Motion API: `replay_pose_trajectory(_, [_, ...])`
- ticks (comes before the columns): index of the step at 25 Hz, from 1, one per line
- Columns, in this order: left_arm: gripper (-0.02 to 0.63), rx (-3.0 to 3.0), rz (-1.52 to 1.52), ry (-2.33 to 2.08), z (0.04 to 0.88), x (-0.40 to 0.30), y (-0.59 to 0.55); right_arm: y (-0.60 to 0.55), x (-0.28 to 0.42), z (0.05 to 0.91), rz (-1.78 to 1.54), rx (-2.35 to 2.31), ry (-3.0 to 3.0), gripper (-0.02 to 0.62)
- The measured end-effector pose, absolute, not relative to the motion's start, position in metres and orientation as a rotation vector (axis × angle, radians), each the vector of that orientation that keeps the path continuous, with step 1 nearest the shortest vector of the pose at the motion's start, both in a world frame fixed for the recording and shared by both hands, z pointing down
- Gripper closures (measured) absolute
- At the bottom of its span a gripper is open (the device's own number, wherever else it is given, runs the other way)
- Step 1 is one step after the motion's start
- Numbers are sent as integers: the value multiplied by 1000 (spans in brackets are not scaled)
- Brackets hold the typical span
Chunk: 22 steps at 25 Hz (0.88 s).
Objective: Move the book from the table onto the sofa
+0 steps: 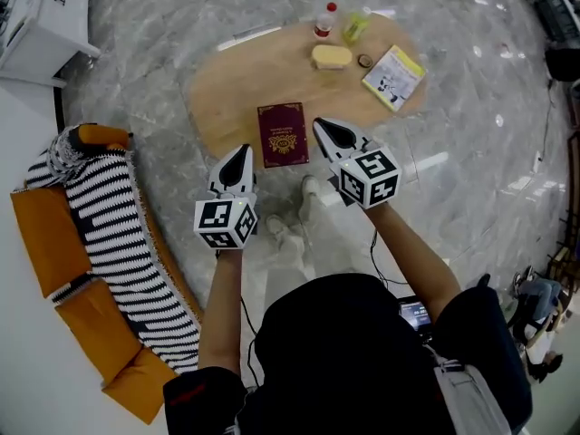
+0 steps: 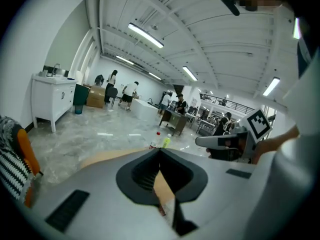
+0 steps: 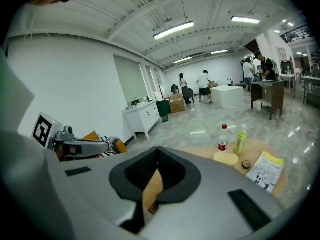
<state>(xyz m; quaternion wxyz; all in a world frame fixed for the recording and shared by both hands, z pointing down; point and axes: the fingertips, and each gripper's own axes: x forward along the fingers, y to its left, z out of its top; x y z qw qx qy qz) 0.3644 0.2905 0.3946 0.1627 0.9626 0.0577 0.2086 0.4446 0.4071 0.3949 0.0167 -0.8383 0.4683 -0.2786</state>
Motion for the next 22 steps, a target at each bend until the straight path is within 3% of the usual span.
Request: replay_pose_trajectory(22, [598,2569,967,197,628,387,299,397,462,622,-1271,-2470,1364,580])
